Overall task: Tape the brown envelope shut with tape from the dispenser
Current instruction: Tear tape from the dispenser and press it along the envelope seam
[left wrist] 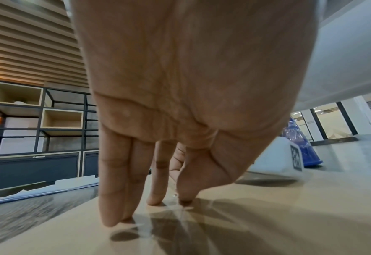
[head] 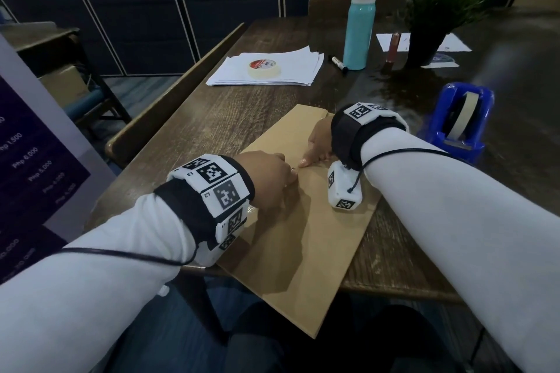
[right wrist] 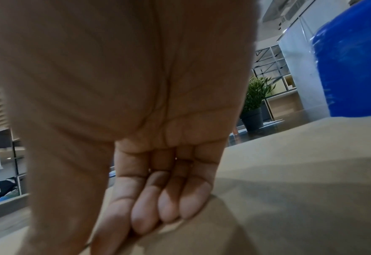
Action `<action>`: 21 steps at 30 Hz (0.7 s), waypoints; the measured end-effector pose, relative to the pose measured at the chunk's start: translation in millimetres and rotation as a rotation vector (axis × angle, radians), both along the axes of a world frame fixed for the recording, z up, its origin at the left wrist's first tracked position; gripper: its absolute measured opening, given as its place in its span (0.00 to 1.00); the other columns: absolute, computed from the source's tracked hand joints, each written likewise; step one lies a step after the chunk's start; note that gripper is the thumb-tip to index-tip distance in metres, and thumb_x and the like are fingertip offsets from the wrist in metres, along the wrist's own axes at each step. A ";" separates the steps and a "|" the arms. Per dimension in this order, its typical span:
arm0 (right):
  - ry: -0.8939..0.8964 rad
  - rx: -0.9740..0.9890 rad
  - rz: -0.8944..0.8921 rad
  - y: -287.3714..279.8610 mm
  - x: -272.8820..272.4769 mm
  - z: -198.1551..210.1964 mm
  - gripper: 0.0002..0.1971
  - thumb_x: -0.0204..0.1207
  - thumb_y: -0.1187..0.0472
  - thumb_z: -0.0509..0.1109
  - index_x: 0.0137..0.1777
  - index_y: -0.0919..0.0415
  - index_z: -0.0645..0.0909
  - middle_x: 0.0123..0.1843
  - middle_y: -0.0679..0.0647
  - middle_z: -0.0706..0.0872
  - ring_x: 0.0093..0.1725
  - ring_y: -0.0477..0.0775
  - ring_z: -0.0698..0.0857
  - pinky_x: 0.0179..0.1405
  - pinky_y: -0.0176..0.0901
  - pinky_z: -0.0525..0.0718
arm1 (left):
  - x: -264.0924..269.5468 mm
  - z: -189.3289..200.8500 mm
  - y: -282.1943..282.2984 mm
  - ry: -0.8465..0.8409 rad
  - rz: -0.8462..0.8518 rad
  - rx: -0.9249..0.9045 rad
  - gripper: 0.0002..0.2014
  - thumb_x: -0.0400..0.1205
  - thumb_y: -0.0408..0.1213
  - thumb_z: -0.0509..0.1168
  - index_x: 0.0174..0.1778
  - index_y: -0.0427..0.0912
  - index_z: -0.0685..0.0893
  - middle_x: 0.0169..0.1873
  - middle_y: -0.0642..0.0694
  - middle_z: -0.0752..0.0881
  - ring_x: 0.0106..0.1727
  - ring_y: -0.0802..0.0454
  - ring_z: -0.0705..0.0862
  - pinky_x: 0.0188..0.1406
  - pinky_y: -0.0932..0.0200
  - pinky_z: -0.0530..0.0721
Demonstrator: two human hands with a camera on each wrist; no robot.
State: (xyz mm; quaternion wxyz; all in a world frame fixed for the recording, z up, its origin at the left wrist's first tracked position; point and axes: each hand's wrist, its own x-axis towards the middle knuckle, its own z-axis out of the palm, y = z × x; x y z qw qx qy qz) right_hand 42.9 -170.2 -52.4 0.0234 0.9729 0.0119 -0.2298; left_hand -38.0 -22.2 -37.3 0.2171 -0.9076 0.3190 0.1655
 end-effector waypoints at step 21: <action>0.124 0.385 -0.196 25.7 -30.7 -2.7 0.18 0.82 0.55 0.66 0.31 0.60 0.73 0.29 0.52 0.75 0.27 0.47 0.69 0.29 0.36 0.69 | 25.9 4.5 45.2 0.135 0.070 -0.103 0.18 0.87 0.41 0.52 0.68 0.62 0.80 0.70 0.52 0.77 0.68 0.45 0.78 0.69 0.48 0.77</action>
